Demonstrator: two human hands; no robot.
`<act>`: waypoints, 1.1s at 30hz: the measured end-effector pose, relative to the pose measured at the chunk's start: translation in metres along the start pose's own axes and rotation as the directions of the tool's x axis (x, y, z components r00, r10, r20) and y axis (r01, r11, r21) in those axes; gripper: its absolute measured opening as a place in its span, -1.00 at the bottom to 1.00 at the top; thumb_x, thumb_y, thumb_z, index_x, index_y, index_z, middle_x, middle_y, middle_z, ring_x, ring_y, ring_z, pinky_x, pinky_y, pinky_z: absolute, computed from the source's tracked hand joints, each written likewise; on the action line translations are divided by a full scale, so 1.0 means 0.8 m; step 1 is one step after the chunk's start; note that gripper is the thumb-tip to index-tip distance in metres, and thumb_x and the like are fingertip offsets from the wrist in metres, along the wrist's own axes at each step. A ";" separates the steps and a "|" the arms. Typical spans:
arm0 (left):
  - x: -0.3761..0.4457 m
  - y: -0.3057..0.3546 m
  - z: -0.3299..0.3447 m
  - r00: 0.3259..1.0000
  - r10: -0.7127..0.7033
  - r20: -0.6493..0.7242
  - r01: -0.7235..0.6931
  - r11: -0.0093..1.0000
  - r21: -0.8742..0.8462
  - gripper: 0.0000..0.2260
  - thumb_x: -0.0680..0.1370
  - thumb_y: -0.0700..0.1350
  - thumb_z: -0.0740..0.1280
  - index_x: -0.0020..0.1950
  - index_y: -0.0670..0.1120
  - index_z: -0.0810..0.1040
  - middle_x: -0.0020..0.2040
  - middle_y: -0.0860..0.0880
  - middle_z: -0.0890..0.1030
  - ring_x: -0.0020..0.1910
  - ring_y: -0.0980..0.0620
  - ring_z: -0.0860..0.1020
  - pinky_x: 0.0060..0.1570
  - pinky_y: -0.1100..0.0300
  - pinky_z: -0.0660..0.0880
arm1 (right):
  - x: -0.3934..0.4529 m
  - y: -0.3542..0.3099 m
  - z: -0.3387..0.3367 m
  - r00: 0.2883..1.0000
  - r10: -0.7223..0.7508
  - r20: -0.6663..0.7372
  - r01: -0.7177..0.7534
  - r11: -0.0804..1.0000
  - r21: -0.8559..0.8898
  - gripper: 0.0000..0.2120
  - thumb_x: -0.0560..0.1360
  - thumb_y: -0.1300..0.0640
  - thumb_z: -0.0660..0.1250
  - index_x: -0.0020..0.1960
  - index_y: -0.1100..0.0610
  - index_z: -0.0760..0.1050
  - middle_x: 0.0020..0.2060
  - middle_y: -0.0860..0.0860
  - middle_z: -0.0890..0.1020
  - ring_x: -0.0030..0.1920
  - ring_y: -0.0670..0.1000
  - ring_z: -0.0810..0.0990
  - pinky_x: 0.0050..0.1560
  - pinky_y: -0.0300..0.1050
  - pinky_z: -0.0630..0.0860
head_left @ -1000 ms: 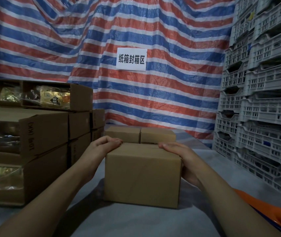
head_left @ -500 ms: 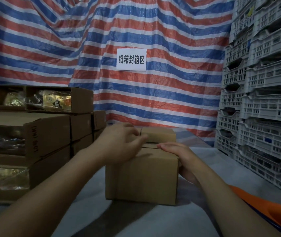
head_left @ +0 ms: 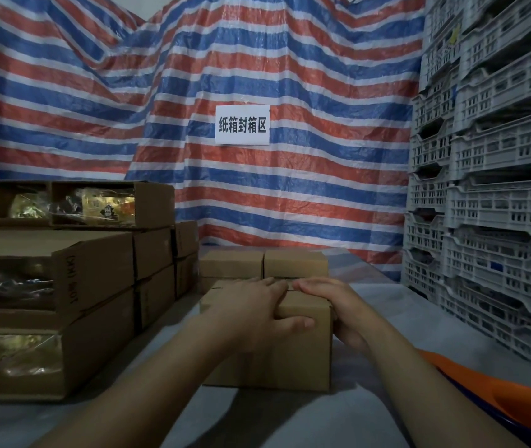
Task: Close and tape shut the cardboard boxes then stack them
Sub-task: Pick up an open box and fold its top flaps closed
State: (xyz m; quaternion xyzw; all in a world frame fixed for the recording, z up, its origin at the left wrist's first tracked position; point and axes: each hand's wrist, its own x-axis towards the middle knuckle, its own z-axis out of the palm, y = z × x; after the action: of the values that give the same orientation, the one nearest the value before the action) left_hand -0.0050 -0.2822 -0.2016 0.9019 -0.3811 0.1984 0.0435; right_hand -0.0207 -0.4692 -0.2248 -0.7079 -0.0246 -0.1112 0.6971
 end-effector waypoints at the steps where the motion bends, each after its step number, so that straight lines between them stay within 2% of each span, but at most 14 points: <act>1: -0.001 0.001 -0.001 1.000 0.000 0.008 0.000 1.000 -0.007 -0.36 0.49 0.46 0.07 0.49 0.18 0.27 0.34 0.09 0.49 0.20 0.08 0.48 0.08 0.14 0.38 | -0.002 -0.001 0.001 1.000 0.010 -0.006 -0.010 1.000 0.000 -0.73 0.48 0.08 0.47 0.12 0.18 0.68 0.09 0.20 0.69 0.14 0.20 0.66 0.10 0.06 0.59; 3: -0.002 0.002 -0.004 1.000 -0.013 0.023 0.013 1.000 -0.014 -0.38 0.50 0.45 0.08 0.48 0.18 0.28 0.32 0.09 0.50 0.19 0.08 0.49 0.13 0.09 0.44 | -0.006 -0.007 0.004 0.999 0.038 -0.020 -0.038 0.999 -0.006 -0.74 0.49 0.09 0.47 0.13 0.18 0.67 0.11 0.21 0.68 0.15 0.20 0.65 0.15 0.09 0.59; 6: 0.000 0.004 -0.005 0.998 -0.031 0.054 0.033 0.999 -0.038 -0.38 0.50 0.45 0.09 0.46 0.18 0.31 0.30 0.07 0.51 0.15 0.07 0.50 0.04 0.12 0.42 | -0.014 -0.023 0.011 0.997 0.058 -0.040 -0.063 0.990 -0.129 -0.82 0.54 0.08 0.42 0.11 0.09 0.66 0.12 0.14 0.67 0.17 0.16 0.61 0.29 0.16 0.52; 7: 0.000 0.004 -0.005 0.997 -0.039 0.067 0.042 0.998 -0.045 -0.38 0.49 0.46 0.09 0.46 0.17 0.31 0.30 0.07 0.51 0.14 0.07 0.50 0.02 0.12 0.41 | -0.017 -0.030 0.013 0.997 0.055 -0.058 -0.066 0.976 -0.210 -0.87 0.56 0.07 0.40 0.09 0.04 0.64 0.10 0.09 0.65 0.15 0.11 0.59 0.25 0.13 0.52; 10: 0.001 0.004 -0.004 0.992 -0.080 0.101 0.084 0.995 -0.044 -0.33 0.46 0.48 0.08 0.46 0.15 0.32 0.34 0.05 0.49 0.18 0.05 0.50 0.05 0.09 0.43 | -0.028 -0.055 0.011 0.994 -0.005 -0.111 -0.049 0.879 -0.474 -0.93 0.62 0.03 0.30 0.02 -0.03 0.55 0.01 -0.02 0.59 0.01 -0.06 0.54 -0.13 -0.16 0.43; 12: 0.002 0.003 -0.003 0.990 -0.090 0.107 0.095 0.994 -0.044 -0.31 0.44 0.50 0.06 0.44 0.16 0.34 0.32 0.05 0.50 0.16 0.05 0.50 0.07 0.07 0.48 | -0.041 -0.069 0.000 0.988 -0.114 -0.104 0.011 0.724 -0.690 -0.89 0.61 0.01 0.28 -0.02 -0.01 0.55 -0.06 -0.04 0.59 -0.08 -0.10 0.53 -0.24 -0.23 0.36; 15: 0.003 0.000 -0.002 0.990 -0.094 0.102 0.100 0.994 -0.051 -0.28 0.41 0.53 0.03 0.45 0.18 0.32 0.35 0.07 0.49 0.20 0.05 0.49 0.11 0.02 0.49 | -0.075 -0.078 -0.027 0.953 -0.285 -0.102 -0.014 0.294 -0.956 -0.75 0.61 -0.11 0.24 -0.17 -0.01 0.49 -0.18 -0.08 0.57 -0.23 -0.14 0.48 -0.34 -0.22 0.30; 18: 0.003 0.000 -0.001 0.988 -0.107 0.108 0.113 0.992 -0.048 -0.26 0.42 0.53 0.03 0.49 0.18 0.27 0.40 0.07 0.46 0.26 0.03 0.47 0.19 -0.02 0.48 | -0.108 -0.076 -0.052 0.967 -0.209 -0.147 -0.160 -0.047 -0.986 -0.55 0.60 -0.26 0.14 0.20 0.07 0.53 0.14 0.04 0.61 0.04 0.03 0.57 -0.08 -0.10 0.45; 20: 0.003 0.001 -0.001 0.987 -0.115 0.113 0.121 0.991 -0.048 -0.26 0.42 0.53 0.03 0.50 0.18 0.27 0.39 0.07 0.47 0.26 0.03 0.48 0.21 -0.05 0.48 | -0.130 -0.070 -0.064 0.976 -0.130 -0.174 -0.194 -0.163 -0.967 -0.47 0.59 -0.33 0.12 0.22 0.08 0.53 0.18 0.04 0.60 0.14 0.08 0.57 -0.03 -0.06 0.41; 22: 0.002 0.002 -0.004 0.983 -0.135 0.123 0.140 0.989 -0.036 -0.24 0.42 0.53 0.03 0.52 0.17 0.23 0.42 0.05 0.44 0.29 0.01 0.46 0.23 -0.07 0.47 | -0.155 -0.059 -0.075 0.977 -0.117 -0.179 -0.199 -0.199 -0.960 -0.47 0.59 -0.36 0.09 0.18 0.06 0.50 0.16 0.03 0.61 0.12 0.07 0.57 -0.09 -0.06 0.37; 24: 0.001 0.004 -0.006 0.980 -0.147 0.135 0.152 0.988 -0.025 -0.23 0.42 0.53 0.04 0.53 0.15 0.20 0.44 0.03 0.42 0.32 -0.01 0.44 0.25 -0.07 0.45 | -0.182 -0.043 -0.089 0.966 -0.162 -0.202 -0.229 -0.169 -0.959 -0.52 0.57 -0.39 0.08 0.12 0.00 0.41 0.12 0.01 0.60 0.10 0.07 0.59 -0.14 -0.06 0.34; 28: -0.001 0.006 -0.009 0.981 -0.144 0.132 0.150 0.988 -0.037 -0.25 0.44 0.51 0.05 0.52 0.13 0.23 0.44 0.04 0.43 0.32 0.00 0.45 0.24 -0.05 0.46 | -0.216 -0.022 -0.106 0.949 -0.191 -0.249 -0.283 -0.177 -0.943 -0.51 0.54 -0.44 0.05 -0.19 -0.02 0.29 -0.27 -0.09 0.46 -0.19 -0.02 0.54 -0.31 -0.10 0.30; 30: -0.001 0.008 -0.010 0.980 -0.145 0.139 0.151 0.988 -0.035 -0.26 0.45 0.50 0.06 0.52 0.13 0.24 0.44 0.04 0.42 0.33 -0.01 0.44 0.25 -0.06 0.45 | -0.223 -0.014 -0.106 0.947 -0.188 -0.260 -0.289 -0.147 -0.946 -0.49 0.59 -0.39 0.03 -0.26 0.00 0.34 -0.29 -0.08 0.48 -0.19 -0.03 0.58 -0.30 -0.13 0.35; 33: -0.001 0.009 -0.012 0.980 -0.142 0.142 0.148 0.989 -0.027 -0.27 0.45 0.50 0.07 0.52 0.14 0.24 0.44 0.04 0.42 0.33 -0.01 0.44 0.28 -0.07 0.43 | -0.223 0.000 -0.098 0.945 -0.233 -0.228 -0.273 -0.185 -0.944 -0.53 0.66 -0.26 0.02 -0.16 0.01 0.50 -0.17 -0.06 0.60 -0.07 -0.01 0.65 -0.16 -0.13 0.47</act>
State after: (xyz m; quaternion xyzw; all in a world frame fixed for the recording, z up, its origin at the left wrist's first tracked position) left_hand -0.0140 -0.2846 -0.1937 0.9380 -0.3201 0.1242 0.0479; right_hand -0.2041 -0.5258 -0.2586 -0.9552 0.1964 -0.1926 -0.1088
